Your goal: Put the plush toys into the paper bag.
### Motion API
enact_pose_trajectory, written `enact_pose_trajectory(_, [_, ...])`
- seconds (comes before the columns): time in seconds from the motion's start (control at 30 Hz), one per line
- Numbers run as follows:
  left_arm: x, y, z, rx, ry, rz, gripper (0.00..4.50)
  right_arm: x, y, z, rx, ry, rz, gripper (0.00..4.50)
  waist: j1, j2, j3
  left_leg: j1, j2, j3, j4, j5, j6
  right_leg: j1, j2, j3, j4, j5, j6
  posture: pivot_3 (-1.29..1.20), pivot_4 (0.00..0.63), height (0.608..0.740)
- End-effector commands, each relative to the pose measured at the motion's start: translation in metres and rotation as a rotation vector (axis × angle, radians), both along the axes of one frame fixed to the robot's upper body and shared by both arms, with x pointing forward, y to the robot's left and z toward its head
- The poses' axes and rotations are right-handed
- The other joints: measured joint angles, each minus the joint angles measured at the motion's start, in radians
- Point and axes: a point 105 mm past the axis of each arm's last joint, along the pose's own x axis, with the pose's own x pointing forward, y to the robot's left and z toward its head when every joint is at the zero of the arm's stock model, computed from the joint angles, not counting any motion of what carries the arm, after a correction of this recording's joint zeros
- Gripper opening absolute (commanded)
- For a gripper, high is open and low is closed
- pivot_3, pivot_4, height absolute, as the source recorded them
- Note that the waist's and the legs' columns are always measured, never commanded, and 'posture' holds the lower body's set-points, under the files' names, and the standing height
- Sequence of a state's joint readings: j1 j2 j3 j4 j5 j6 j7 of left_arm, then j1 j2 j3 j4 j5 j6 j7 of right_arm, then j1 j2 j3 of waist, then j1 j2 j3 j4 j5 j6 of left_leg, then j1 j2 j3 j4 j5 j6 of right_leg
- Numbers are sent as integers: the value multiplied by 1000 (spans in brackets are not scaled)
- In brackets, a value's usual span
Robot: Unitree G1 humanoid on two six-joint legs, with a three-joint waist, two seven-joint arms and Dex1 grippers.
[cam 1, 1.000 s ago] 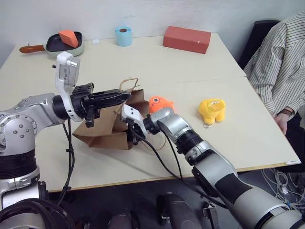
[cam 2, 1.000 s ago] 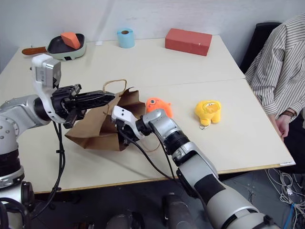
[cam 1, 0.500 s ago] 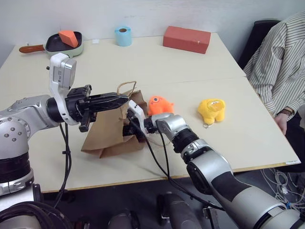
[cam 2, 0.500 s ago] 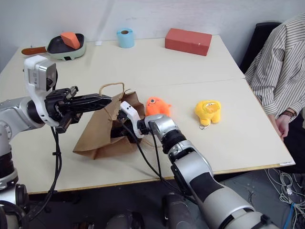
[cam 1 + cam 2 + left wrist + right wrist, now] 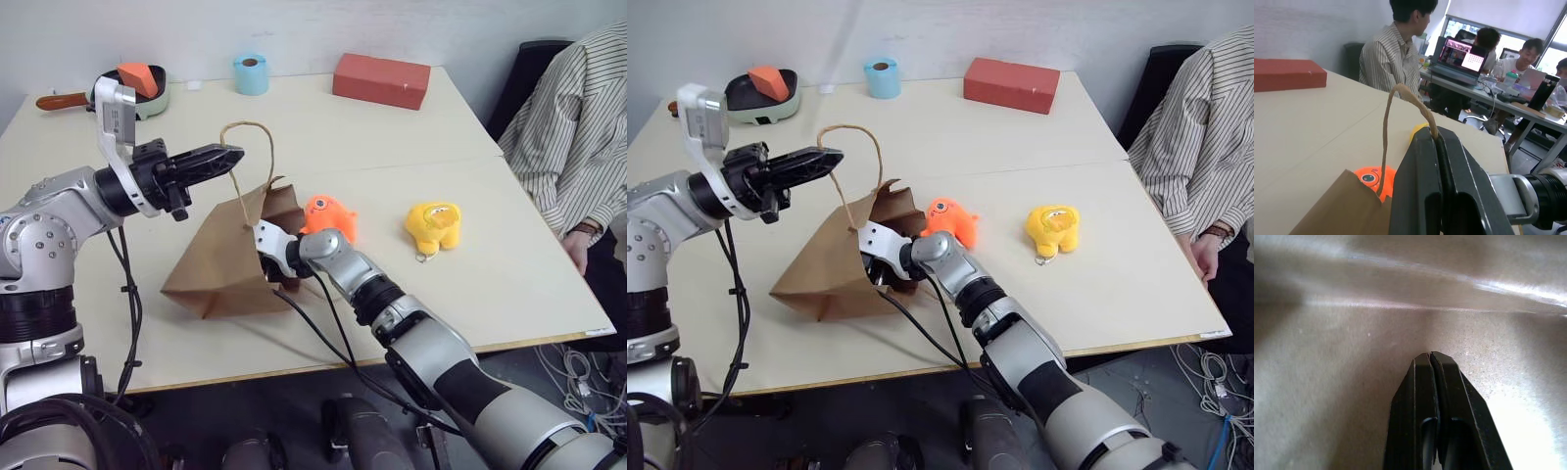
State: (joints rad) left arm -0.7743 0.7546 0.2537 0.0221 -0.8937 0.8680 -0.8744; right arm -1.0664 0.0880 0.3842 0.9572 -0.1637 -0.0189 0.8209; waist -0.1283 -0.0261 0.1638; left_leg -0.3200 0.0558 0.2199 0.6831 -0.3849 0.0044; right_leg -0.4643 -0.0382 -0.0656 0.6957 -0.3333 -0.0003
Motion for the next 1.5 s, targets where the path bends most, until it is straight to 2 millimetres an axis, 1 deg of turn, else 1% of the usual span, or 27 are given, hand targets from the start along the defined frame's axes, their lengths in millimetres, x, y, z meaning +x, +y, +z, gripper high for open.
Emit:
enact_pose_trajectory(0.03, [-7,-7,21,-33,-69,-53,0,0,-1,3,-34,-87,25,43,-2,0,0,0,0,0,0,0,0,0,0,0,0,0,0,0,150,740])
enact_pose_trajectory(0.13, [-13,-11,35,-107,-54,-113,0,1,-3,2,-22,-48,5,43,-6,0,0,0,0,0,0,0,0,0,0,0,1,0,0,0,150,740])
enact_pose_trajectory(0.2, [-19,-13,38,-107,-44,-151,0,1,-4,0,-15,-20,-7,43,-9,0,0,0,0,0,0,0,0,0,0,0,1,0,0,0,150,740])
enact_pose_trajectory(0.3, [-22,-14,28,-45,-33,-154,0,0,-5,-3,-14,-11,-8,43,-12,0,0,0,0,-1,0,1,0,0,0,0,2,0,0,0,150,740])
enact_pose_trajectory(0.43, [-21,-9,12,7,-5,-117,0,-2,-7,-4,7,-17,-13,43,-12,0,0,0,0,-2,0,1,-1,0,0,0,1,0,0,0,150,740])
enact_pose_trajectory(0.47, [-21,-7,7,25,-3,-106,0,-1,-8,1,33,-23,-23,43,-12,0,0,0,0,-2,0,1,-1,0,0,0,1,0,0,0,150,740])
enact_pose_trajectory(0.53, [-23,-5,0,46,12,-94,0,0,-13,19,119,1,-49,43,-9,0,0,0,0,-2,0,1,-1,0,0,0,1,0,0,0,150,740])
enact_pose_trajectory(0.6, [-26,-3,-5,55,27,-95,0,0,-23,36,194,32,-68,43,-6,0,0,-1,0,-4,0,1,-1,0,0,0,0,0,0,0,150,740])
enact_pose_trajectory(0.73, [-29,-3,-8,64,45,-104,0,-11,-51,57,252,67,-55,43,6,0,0,-3,0,-5,1,1,-1,0,0,0,-1,0,0,0,150,740])
enact_pose_trajectory(0.8, [-29,-3,-10,68,53,-108,0,-20,-65,61,256,93,-46,43,13,0,0,-2,0,-6,0,1,-1,0,0,0,-1,0,0,0,150,740])
enact_pose_trajectory(0.93, [-30,-5,-10,77,63,-130,0,-48,-90,65,239,155,-3,43,24,0,0,-3,0,-6,0,1,-1,0,1,0,-2,0,0,0,150,740])
enact_pose_trajectory(1.0, [-31,-7,-10,82,66,-144,0,-58,-104,72,270,192,-18,43,28,0,0,-3,0,-6,0,1,-1,0,1,0,-2,0,0,0,150,740])
enact_pose_trajectory(1.07, [-32,-8,-10,86,71,-156,0,-58,-123,82,322,221,-88,408,33,0,0,-3,0,-6,0,1,-1,0,1,0,-2,0,0,0,150,740])
enact_pose_trajectory(1.1, [-32,-9,-10,91,73,-162,0,-49,-141,87,349,220,-179,633,36,0,0,-3,0,-6,0,1,-1,0,1,0,-2,0,0,0,150,740])
enact_pose_trajectory(1.17, [-33,-9,-11,96,76,-167,0,-38,-163,92,374,213,-288,1302,45,0,0,-3,0,-6,0,1,-1,0,1,0,-3,0,0,0,150,740])
enact_pose_trajectory(1.2, [-33,-9,-11,98,77,-169,0,-28,-174,93,382,210,-356,1630,48,-1,0,-3,0,-6,0,1,-1,0,1,0,-3,0,0,0,150,740])
enact_pose_trajectory(1.27, [-33,-9,-12,98,78,-169,0,-10,-188,93,394,212,-459,2349,46,-1,0,-3,0,-6,0,1,-1,0,1,0,-4,0,0,0,150,740])
enact_pose_trajectory(1.33, [-32,-9,-12,98,78,-169,0,2,-192,90,408,225,-510,3091,42,-1,0,-3,0,-5,0,1,-1,0,1,0,-4,0,0,0,150,740])
enact_pose_trajectory(1.4, [-30,-10,-12,97,74,-169,0,20,-192,81,451,288,-581,3816,38,0,0,-2,0,-5,-1,1,-2,0,2,0,-3,0,-1,0,150,740])
enact_pose_trajectory(1.43, [-30,-10,-12,95,73,-168,0,29,-190,75,464,321,-614,4252,37,0,0,-2,0,-5,-1,2,-2,0,2,1,-3,0,-1,0,150,740])
enact_pose_trajectory(1.47, [-30,-11,-12,94,72,-169,0,36,-187,68,464,348,-641,4487,35,0,0,-2,0,-5,-1,2,-3,0,3,1,-3,0,-1,0,150,740])
enact_pose_trajectory(1.5, [-29,-11,-12,94,71,-169,0,41,-185,64,461,361,-655,4487,33,0,0,-2,0,-5,-1,2,-3,0,3,1,-3,0,-1,0,150,740])
